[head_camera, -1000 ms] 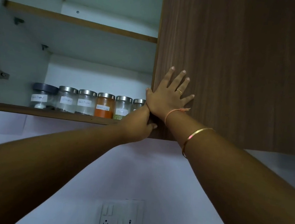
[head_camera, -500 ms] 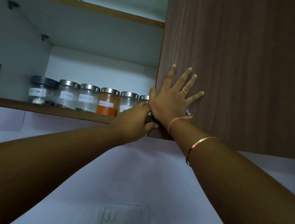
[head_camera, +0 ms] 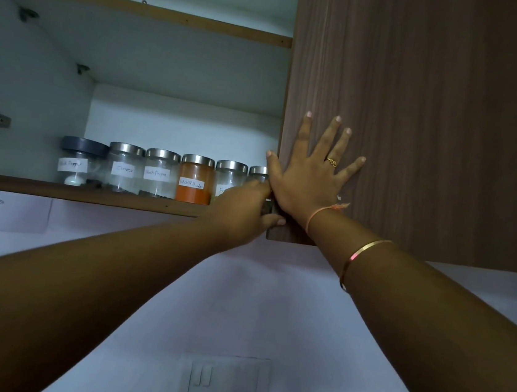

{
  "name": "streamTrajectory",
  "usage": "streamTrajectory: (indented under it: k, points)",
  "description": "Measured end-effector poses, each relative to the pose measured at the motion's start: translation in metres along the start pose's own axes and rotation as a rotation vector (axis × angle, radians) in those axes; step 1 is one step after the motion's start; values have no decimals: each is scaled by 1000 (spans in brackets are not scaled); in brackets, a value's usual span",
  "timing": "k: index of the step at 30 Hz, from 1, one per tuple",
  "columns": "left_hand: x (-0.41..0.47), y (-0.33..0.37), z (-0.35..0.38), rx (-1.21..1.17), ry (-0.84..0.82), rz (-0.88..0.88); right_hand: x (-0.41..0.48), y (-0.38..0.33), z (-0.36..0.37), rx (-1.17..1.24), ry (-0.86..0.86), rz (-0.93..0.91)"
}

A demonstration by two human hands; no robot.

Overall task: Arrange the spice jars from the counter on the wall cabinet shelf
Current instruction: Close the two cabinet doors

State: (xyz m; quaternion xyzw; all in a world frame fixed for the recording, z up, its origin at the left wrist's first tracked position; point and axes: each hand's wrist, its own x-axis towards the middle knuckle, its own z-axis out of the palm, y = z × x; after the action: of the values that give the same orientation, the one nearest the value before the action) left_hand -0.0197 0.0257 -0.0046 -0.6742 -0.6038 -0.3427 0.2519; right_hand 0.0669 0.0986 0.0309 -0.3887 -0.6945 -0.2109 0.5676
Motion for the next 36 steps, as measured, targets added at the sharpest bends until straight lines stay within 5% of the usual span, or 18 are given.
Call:
streamTrajectory:
  k: [7, 19, 36]
  points:
    - [-12, 12, -28, 169, -73, -34, 1, 5, -39, -18, -245, -21]
    - [-69, 26, -108, 302, 77, -100, -22, -58, -115, 1, -204, -144]
    - [-199, 22, -265, 645, 179, -375, -77, -205, -210, 292, -370, -322]
